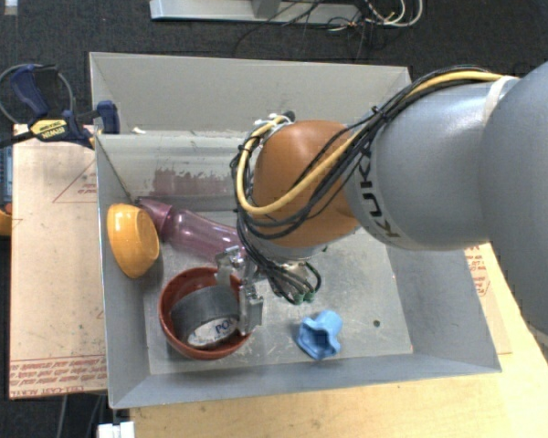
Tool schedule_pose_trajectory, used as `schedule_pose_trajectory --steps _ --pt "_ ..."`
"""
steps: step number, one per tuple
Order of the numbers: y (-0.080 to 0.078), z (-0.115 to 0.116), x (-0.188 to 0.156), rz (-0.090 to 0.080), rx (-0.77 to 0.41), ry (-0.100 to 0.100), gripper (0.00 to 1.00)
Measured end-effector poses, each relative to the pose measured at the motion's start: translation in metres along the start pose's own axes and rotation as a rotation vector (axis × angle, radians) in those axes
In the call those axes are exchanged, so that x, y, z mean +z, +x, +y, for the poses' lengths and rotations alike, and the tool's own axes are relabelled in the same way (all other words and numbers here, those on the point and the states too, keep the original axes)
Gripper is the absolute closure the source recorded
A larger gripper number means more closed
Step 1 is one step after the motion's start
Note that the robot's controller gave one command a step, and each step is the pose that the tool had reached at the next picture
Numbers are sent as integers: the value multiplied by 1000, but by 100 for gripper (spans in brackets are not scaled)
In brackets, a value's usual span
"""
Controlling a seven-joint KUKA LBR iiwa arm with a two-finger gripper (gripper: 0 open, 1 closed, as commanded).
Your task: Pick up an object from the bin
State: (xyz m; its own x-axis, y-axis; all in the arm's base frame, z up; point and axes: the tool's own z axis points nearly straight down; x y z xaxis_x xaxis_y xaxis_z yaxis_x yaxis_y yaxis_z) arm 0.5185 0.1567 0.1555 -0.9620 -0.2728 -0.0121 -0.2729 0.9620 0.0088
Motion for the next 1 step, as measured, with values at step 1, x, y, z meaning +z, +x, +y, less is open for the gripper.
schedule_pose_trajectory --steps 1 --pt "-84 60 26 -16 -98 4 100"
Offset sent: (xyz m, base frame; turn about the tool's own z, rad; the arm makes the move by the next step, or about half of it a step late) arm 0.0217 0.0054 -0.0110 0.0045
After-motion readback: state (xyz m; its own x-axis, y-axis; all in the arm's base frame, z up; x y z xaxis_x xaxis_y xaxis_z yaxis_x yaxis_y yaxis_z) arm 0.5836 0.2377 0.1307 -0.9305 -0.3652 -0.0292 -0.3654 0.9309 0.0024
